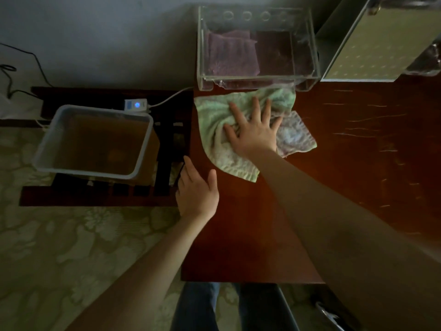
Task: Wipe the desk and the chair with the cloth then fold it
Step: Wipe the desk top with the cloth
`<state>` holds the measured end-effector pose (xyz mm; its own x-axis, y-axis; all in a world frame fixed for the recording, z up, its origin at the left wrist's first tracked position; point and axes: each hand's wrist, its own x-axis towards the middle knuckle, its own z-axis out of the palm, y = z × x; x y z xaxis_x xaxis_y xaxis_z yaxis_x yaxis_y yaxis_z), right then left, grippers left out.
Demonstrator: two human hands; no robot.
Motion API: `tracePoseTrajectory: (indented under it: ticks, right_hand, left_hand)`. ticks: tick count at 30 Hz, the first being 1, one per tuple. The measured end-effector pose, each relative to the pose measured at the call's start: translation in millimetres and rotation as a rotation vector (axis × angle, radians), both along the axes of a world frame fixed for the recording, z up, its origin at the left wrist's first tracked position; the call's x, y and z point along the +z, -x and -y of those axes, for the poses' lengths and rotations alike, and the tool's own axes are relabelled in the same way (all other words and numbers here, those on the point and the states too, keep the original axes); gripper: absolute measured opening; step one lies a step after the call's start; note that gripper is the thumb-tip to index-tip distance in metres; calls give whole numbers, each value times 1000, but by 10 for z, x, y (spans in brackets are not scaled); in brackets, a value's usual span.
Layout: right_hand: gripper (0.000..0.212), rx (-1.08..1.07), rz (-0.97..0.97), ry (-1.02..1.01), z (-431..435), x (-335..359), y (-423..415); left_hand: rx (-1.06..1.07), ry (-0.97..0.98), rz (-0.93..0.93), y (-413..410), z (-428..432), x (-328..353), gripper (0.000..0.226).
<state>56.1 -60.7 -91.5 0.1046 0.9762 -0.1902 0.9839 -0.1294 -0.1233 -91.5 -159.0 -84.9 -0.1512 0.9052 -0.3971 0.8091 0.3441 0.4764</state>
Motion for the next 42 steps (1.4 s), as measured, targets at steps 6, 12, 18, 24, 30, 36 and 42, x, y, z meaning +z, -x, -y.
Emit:
tracePoseTrajectory:
  ticks: [6,12,18,24,30,36,42]
  right_hand:
    - [56,24,-12,35,513,74,-34]
    - [54,-58,-11,62,2012,31,135]
    - [51,-38,-23,62,2180,26,66]
    - [55,-79,-49,36,1415,10,-131]
    - [56,-106,-64,-42,360,-24,-336]
    - [54,-93,-49,-50,204,-24,-328]
    - [47,-59,-66,-138,852,-59,-105]
  left_hand:
    - [111,165,286,88,-156,13,65]
    - [345,103,377,93,-27,36,58]
    - [324,-7,127,33,-8,30,58]
    - [301,-47,17,12,4,-1,44]
    - [292,-91,-70,21,0,-108,47]
    - [303,-106,-105,25,1,-147,46]
    - [308,-102,-101,2,2,-96,42]
